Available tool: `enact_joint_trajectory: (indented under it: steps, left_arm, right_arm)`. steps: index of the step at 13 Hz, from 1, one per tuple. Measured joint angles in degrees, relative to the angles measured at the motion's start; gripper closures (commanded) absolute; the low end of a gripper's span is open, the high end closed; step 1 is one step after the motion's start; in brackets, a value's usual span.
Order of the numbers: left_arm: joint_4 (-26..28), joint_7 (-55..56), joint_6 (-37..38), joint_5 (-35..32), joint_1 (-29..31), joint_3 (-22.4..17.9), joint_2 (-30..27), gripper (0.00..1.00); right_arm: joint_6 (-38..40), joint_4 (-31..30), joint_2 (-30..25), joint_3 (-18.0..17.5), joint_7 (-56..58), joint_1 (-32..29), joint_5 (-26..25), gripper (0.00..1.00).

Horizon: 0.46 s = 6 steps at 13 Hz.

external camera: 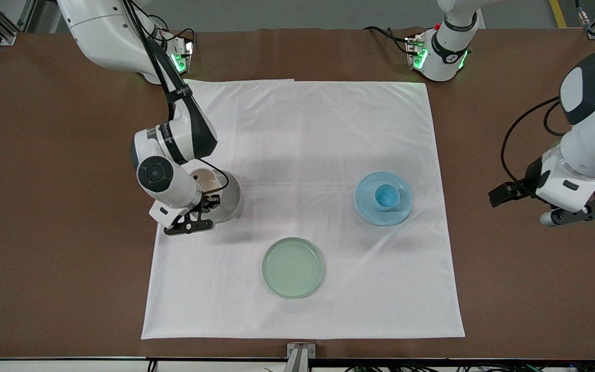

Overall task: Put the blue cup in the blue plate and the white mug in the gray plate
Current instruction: 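Lower the white mug onto the gray plate while the left gripper withdraws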

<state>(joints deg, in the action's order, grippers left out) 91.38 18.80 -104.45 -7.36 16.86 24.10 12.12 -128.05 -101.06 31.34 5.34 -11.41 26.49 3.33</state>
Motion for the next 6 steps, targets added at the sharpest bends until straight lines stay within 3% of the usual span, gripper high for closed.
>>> enact_joint_trajectory:
  steps: [6]
  left_arm:
    - [-2.07,-1.79,6.23,0.0,2.56,0.05,-4.69,0.0]
  right_arm:
    - [-1.47,0.01,2.34,0.47,-0.94,-0.07,0.13,0.96]
